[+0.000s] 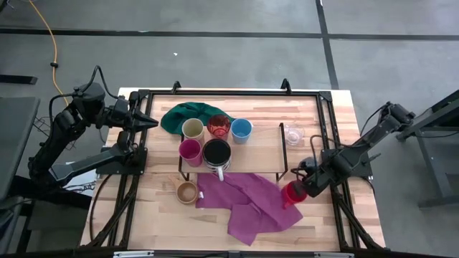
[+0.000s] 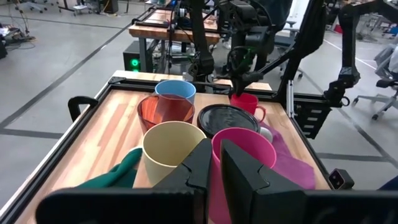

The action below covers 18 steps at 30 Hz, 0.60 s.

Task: Stack small to large cups/mugs on shelf
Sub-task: Put the red mug on the shelf

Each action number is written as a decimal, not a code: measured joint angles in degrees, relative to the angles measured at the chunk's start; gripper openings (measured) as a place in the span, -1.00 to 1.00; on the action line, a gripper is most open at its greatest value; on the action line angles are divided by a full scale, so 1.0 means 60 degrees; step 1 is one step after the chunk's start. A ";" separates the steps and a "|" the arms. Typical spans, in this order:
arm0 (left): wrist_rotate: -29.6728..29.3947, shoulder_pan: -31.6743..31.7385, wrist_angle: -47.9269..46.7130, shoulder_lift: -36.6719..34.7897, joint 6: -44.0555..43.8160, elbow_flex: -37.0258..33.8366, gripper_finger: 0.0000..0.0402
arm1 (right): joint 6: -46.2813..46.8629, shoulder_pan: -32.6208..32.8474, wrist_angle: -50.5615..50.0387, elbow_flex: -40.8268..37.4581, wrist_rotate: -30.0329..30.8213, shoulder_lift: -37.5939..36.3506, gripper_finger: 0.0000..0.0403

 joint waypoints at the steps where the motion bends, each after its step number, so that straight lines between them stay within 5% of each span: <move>1: -0.0007 -0.0001 0.0004 0.0000 -0.0070 -0.0001 -0.88 | -0.0185 0.0000 0.0087 0.0000 0.0007 -0.0128 -1.00; 18: -0.0286 -0.0002 0.0070 0.0004 -0.0932 -0.0002 -0.88 | -0.3207 -0.0008 0.3756 0.0000 0.1662 -0.2052 -1.00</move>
